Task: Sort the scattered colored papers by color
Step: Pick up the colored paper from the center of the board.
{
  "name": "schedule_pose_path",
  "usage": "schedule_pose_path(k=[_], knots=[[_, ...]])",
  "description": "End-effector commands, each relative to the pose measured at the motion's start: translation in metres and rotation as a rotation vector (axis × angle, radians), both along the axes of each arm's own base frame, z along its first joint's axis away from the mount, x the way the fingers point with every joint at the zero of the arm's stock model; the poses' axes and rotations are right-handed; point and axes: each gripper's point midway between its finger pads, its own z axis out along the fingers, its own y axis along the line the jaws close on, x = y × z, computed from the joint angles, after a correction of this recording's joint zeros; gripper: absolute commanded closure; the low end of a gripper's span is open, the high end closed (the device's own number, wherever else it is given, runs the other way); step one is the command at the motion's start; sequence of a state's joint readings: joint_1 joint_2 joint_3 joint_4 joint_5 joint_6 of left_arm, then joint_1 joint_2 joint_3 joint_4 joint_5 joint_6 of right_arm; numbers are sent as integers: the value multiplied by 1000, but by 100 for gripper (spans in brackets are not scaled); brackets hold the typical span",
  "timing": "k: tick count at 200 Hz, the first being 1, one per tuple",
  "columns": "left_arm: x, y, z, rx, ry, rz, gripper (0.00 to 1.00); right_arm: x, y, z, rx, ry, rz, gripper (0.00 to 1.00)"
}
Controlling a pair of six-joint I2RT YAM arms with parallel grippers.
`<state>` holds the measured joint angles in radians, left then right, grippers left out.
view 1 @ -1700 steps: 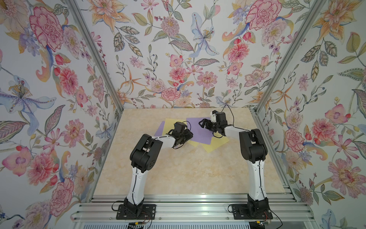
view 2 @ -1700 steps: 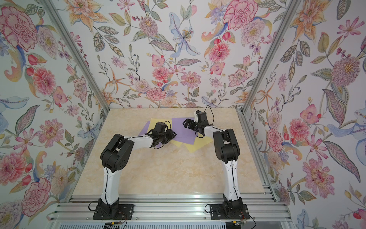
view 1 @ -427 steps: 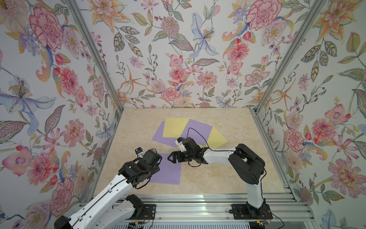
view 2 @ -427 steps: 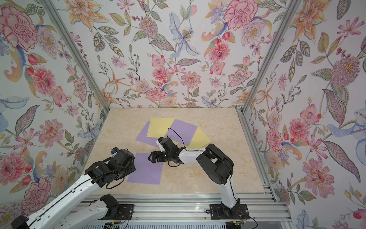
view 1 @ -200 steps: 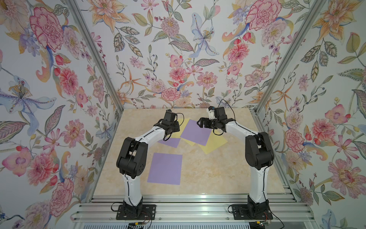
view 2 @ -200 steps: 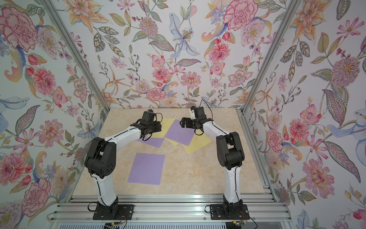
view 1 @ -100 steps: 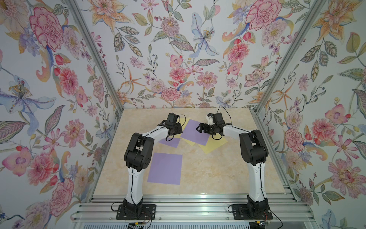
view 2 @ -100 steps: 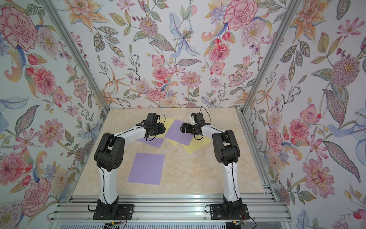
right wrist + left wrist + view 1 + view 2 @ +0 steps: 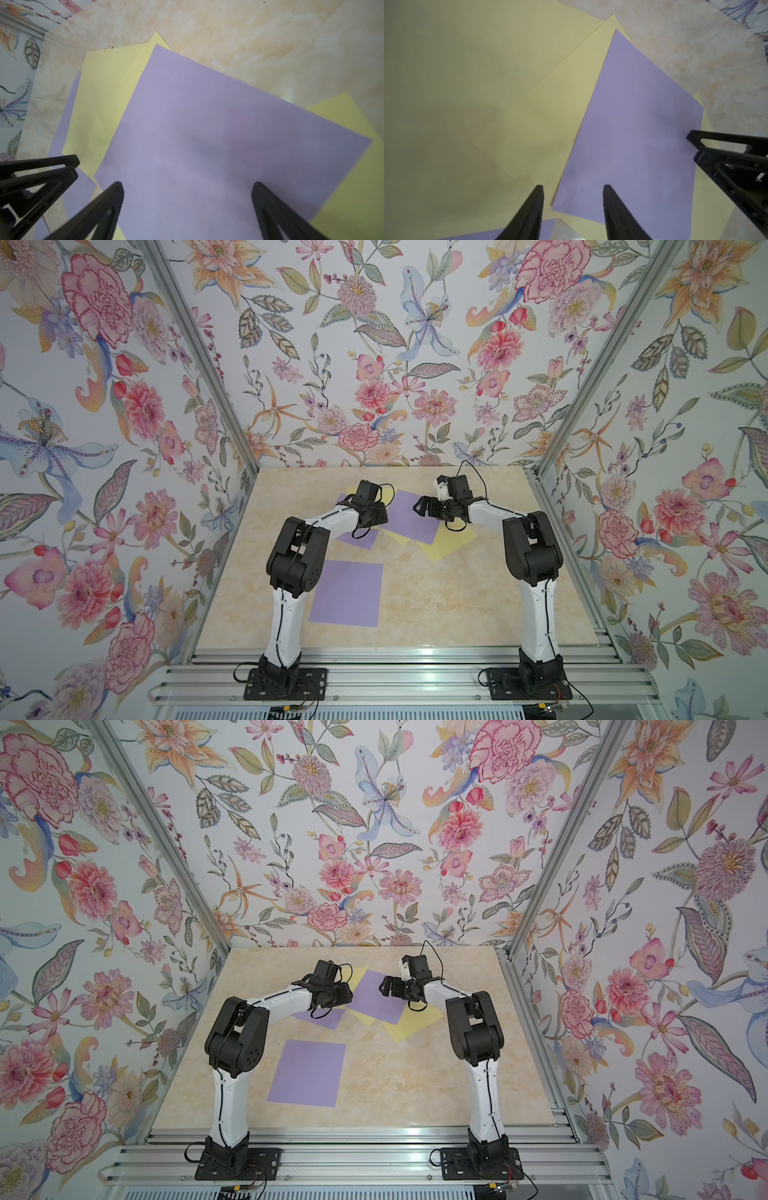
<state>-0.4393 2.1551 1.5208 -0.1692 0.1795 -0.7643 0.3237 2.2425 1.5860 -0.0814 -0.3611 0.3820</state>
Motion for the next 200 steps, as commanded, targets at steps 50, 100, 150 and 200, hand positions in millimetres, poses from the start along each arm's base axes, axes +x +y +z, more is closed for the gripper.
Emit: schedule_pose_path(k=[50,100,150,200], knots=[[-13,-1,-20,59,74,2,51,-10,-4,-31,2,76,-8,0],[-10,-2,-23,80,79,-9,50,-11,-3,-32,17,79,-8,0],[-14,-11,-31,42,120,-6,50,-11,-3,-33,20,83,-9,0],[-20,-15,-45,-20,191,21,51,-12,-4,-33,24,81,-11,0]])
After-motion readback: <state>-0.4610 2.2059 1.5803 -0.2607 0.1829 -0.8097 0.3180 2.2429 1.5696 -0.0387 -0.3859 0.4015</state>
